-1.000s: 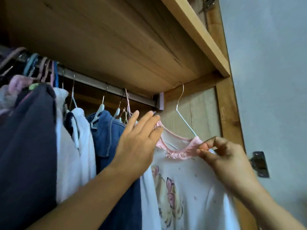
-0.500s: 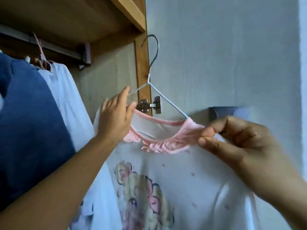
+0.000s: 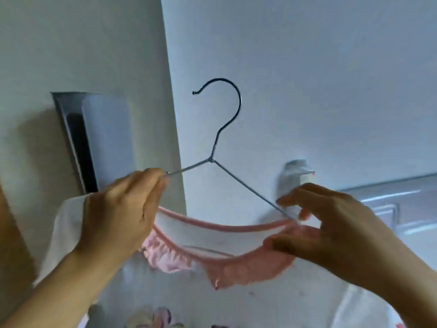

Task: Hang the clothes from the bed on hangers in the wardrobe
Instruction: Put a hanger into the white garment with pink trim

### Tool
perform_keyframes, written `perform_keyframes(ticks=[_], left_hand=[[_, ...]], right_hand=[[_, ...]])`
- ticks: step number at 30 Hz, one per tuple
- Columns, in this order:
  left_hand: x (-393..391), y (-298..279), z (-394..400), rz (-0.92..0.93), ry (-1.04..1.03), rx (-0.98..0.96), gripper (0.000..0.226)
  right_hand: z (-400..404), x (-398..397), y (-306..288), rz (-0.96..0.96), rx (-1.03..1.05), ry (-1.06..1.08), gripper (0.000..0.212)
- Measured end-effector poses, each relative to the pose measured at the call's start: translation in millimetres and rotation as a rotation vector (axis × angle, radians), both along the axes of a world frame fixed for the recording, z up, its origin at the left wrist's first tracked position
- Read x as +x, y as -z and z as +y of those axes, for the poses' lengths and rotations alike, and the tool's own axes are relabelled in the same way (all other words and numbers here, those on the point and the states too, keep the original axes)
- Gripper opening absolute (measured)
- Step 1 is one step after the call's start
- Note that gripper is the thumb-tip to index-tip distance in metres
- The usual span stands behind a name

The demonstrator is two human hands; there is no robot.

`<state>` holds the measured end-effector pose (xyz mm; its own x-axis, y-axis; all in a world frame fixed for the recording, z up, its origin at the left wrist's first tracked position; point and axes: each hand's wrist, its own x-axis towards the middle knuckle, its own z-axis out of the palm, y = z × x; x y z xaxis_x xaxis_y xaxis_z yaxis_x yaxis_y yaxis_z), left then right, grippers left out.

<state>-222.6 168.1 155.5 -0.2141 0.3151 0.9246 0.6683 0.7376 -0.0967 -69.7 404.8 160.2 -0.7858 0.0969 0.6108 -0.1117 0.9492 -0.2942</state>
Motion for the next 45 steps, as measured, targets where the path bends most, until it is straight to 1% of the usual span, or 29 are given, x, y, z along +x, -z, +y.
perform_keyframes(ticks=[2, 5, 10, 14, 16, 18, 23, 26, 31, 33, 37, 41, 42, 45], left_hand=[[8.3, 14.4, 41.2, -0.042, 0.115, -0.008, 0.035], [19.6, 29.5, 95.4, -0.088, 0.274, -0.016, 0.028], [35.5, 42.4, 183.3, -0.172, 0.550, -0.020, 0.032], [54.1, 40.7, 242.6, -0.196, 0.795, -0.013, 0.032], [63.1, 36.7, 266.3, -0.197, 0.921, -0.011, 0.032], [71.2, 33.0, 286.9, -0.180, 1.016, -0.001, 0.032], [100.9, 22.1, 327.9, -0.140, 1.219, 0.072, 0.026], [121.0, 18.2, 346.8, -0.145, 1.312, 0.079, 0.028], [155.6, 16.8, 380.8, -0.189, 1.453, 0.092, 0.032], [170.2, 19.1, 396.4, -0.215, 1.498, 0.078, 0.033], [208.3, 36.8, 440.2, -0.289, 1.592, -0.010, 0.034], [255.7, 71.6, 490.1, -0.331, 1.665, -0.131, 0.034], [268.5, 82.7, 503.8, -0.343, 1.662, -0.177, 0.035], [306.2, 117.4, 548.5, -0.368, 1.642, -0.270, 0.042]], right_hand=[[20.1, 22.4, 6.7, -0.012, 0.004, 0.097, 0.077], [45.8, 51.1, 19.4, 0.013, 0.031, 0.261, 0.065], [73.6, 101.4, 27.7, 0.165, -0.007, 0.562, 0.040], [84.6, 138.4, 26.0, 0.261, -0.041, 0.705, 0.022], [84.2, 153.5, 20.7, 0.332, -0.076, 0.768, 0.009], [81.9, 167.0, 16.1, 0.385, -0.082, 0.844, 0.004], [68.6, 193.7, 4.2, 0.414, -0.002, 1.068, 0.011], [62.9, 209.4, -3.3, 0.406, 0.068, 1.184, 0.011], [66.3, 237.9, -13.1, 0.401, 0.102, 1.323, 0.011], [73.3, 249.3, -14.4, 0.388, 0.116, 1.367, 0.011], [100.3, 283.5, -2.2, 0.317, 0.124, 1.475, 0.012], [138.9, 328.3, 30.9, 0.213, 0.051, 1.592, 0.028], [150.0, 340.5, 41.8, 0.199, 0.015, 1.606, 0.027], [189.0, 379.9, 83.1, 0.215, -0.155, 1.621, 0.014]])
